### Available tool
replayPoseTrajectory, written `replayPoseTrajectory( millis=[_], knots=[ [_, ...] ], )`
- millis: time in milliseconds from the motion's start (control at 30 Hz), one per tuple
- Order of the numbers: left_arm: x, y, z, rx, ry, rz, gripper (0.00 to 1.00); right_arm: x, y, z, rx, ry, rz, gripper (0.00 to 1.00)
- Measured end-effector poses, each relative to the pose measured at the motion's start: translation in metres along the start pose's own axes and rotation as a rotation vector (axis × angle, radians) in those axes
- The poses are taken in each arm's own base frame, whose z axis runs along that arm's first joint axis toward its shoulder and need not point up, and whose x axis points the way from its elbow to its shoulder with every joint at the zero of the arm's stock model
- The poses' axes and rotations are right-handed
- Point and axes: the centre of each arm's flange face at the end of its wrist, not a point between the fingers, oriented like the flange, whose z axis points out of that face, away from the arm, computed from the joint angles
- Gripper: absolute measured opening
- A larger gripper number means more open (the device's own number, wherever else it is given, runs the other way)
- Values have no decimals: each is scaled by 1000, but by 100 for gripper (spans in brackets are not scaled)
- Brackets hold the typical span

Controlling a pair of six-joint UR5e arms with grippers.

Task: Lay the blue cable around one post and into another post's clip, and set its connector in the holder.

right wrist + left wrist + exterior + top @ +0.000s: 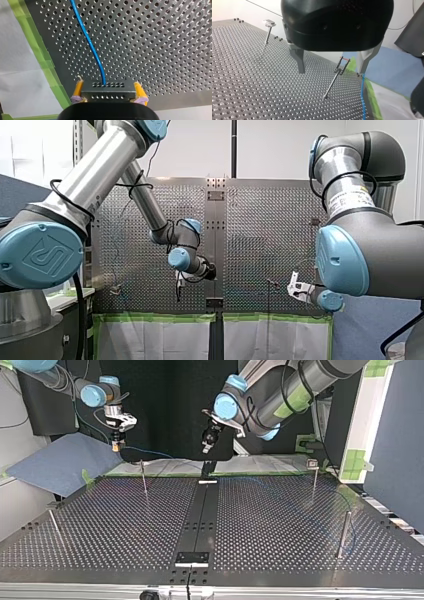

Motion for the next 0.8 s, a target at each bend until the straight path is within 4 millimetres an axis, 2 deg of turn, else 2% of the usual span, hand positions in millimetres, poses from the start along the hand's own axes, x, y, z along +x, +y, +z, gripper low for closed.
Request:
replayPoseTrajectory(
  millis=[567,800],
  knots=[
    [24,-12,55,43,-106,48,100,1,0,-2,15,5,2,0],
    [47,-14,72,49,-135,63,100,1,-1,-1,18,11,5,0]
  ],
)
